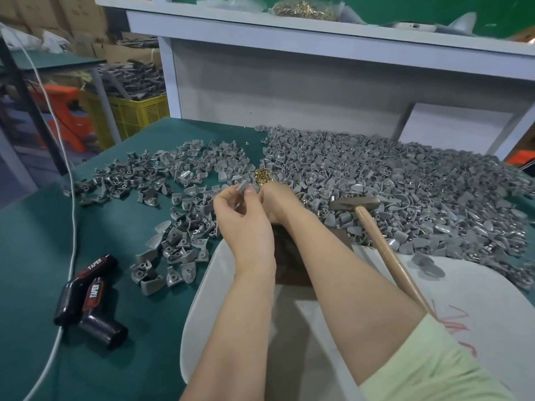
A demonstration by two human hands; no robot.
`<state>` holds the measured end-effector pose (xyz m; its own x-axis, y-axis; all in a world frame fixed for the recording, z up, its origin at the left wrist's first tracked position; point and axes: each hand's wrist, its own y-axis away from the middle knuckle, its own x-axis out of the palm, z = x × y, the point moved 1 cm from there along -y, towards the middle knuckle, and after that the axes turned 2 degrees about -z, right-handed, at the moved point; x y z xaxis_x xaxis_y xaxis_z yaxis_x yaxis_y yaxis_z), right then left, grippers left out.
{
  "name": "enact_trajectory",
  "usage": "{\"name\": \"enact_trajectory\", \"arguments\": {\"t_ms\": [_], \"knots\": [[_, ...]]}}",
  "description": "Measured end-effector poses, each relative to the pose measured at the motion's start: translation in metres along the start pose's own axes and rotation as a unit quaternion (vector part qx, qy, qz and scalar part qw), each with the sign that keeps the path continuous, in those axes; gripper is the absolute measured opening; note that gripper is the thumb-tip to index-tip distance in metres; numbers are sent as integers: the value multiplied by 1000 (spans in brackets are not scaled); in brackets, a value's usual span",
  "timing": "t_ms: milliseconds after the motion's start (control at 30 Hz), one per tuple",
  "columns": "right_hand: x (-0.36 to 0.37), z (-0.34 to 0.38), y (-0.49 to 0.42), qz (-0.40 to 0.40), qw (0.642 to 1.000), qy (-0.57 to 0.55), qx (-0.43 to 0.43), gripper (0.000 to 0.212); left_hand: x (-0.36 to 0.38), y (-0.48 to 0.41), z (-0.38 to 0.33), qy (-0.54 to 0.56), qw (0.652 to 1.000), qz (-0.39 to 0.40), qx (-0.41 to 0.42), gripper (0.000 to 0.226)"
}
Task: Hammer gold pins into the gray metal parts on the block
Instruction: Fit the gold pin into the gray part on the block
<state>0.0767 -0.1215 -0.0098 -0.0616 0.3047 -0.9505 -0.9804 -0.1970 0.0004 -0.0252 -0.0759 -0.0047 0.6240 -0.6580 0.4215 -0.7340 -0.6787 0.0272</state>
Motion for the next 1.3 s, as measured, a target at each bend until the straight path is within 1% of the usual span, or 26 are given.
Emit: {"name": "enact_trajectory", "arguments": {"t_ms": [67,133,200,267,333,433,533,600,667,767,833,933,1033,1200,1300], "knots": [[-8,-6,7,-81,990,-118,12,12,1,1,0,-1,1000,19,2,19],[-25,-15,20,-153,958,-243,22,10,3,4,1,-18,998,59,20,23],[-44,-26,37,-188,930,-316,23,10,6,9,2,-61,990,110,58,25],[-61,-42,59,-199,915,-351,22,11,8,15,4,-134,972,166,104,24],[-70,-58,84,-198,908,-367,22,13,10,21,5,-220,938,222,150,22],[-73,-80,120,-188,897,-398,38,18,12,29,6,-342,872,289,198,20],[-61,-89,137,-196,880,-428,63,24,14,33,7,-439,808,328,219,22],[-44,-85,139,-211,863,-453,70,22,13,33,8,-470,780,345,226,24],[-28,-77,139,-235,850,-466,67,22,11,31,9,-473,779,352,214,26],[-24,-76,134,-258,841,-470,67,25,8,30,9,-479,782,336,214,14],[-30,-86,132,-253,852,-452,77,23,9,30,8,-484,781,328,220,12],[-37,-103,132,-255,869,-414,92,22,10,29,7,-487,781,331,207,19],[-38,-112,134,-263,869,-406,108,19,9,28,8,-493,778,339,191,26],[-36,-101,132,-255,892,-368,60,15,9,28,10,-467,793,348,177,29],[-35,-87,132,-230,912,-337,37,24,8,27,11,-462,798,343,177,29]]}}
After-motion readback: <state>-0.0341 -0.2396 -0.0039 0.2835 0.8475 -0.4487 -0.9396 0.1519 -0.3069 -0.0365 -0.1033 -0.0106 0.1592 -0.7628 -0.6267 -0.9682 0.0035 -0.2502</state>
